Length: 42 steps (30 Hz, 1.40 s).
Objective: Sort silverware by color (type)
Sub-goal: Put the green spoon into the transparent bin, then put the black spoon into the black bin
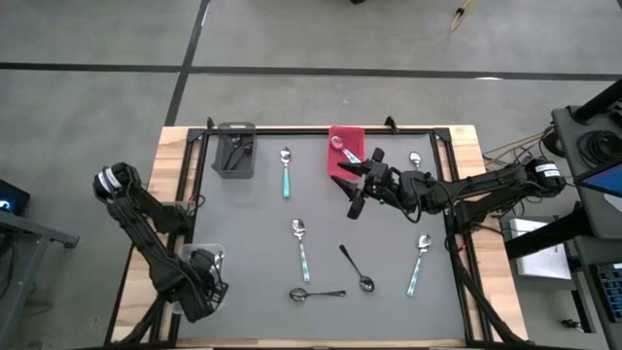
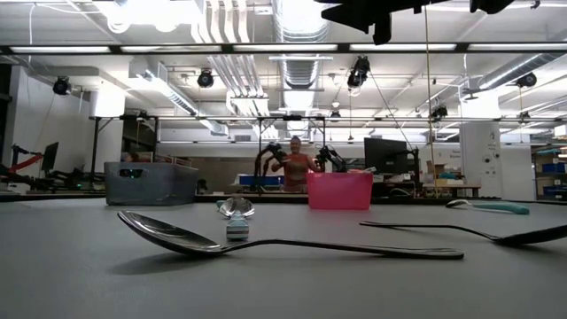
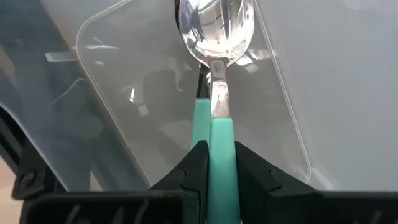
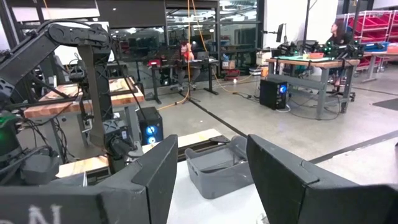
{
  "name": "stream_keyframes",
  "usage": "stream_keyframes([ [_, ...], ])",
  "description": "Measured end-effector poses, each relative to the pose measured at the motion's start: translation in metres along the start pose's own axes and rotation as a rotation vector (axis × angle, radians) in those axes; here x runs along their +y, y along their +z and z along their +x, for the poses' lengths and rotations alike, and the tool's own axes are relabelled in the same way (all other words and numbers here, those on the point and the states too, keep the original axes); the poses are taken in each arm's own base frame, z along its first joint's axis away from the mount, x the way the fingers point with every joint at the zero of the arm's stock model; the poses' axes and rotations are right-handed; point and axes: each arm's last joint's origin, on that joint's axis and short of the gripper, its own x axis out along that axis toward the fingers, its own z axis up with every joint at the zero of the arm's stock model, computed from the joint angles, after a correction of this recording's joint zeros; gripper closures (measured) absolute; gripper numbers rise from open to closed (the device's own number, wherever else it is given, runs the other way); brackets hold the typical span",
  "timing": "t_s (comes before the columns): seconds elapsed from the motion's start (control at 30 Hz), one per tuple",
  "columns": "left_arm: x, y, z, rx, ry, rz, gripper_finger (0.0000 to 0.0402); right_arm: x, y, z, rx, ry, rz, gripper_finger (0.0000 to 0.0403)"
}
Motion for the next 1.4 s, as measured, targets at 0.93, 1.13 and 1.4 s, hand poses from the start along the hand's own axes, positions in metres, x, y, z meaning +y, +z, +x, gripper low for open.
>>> stream_keyframes([
  [0.93, -0.001, -0.001, -0.007, 0.002, -0.002, -0.014, 0.0313, 0.0, 0.0, 0.0, 0.001, 0.0, 0.0, 0.022],
  [1.13, -0.009, -0.005, -0.039, -0.022, -0.037, 0.068, 0.0313, 0.0, 0.0, 0.0, 0.002, 0.0, -0.001, 0.022],
  [1.4, -0.039, 0.021, -0.081, -0.222, -0.24, 0.413, 0.0317, 0.0, -0.001, 0.0, 0.014, 0.0, 0.039, 0.022],
])
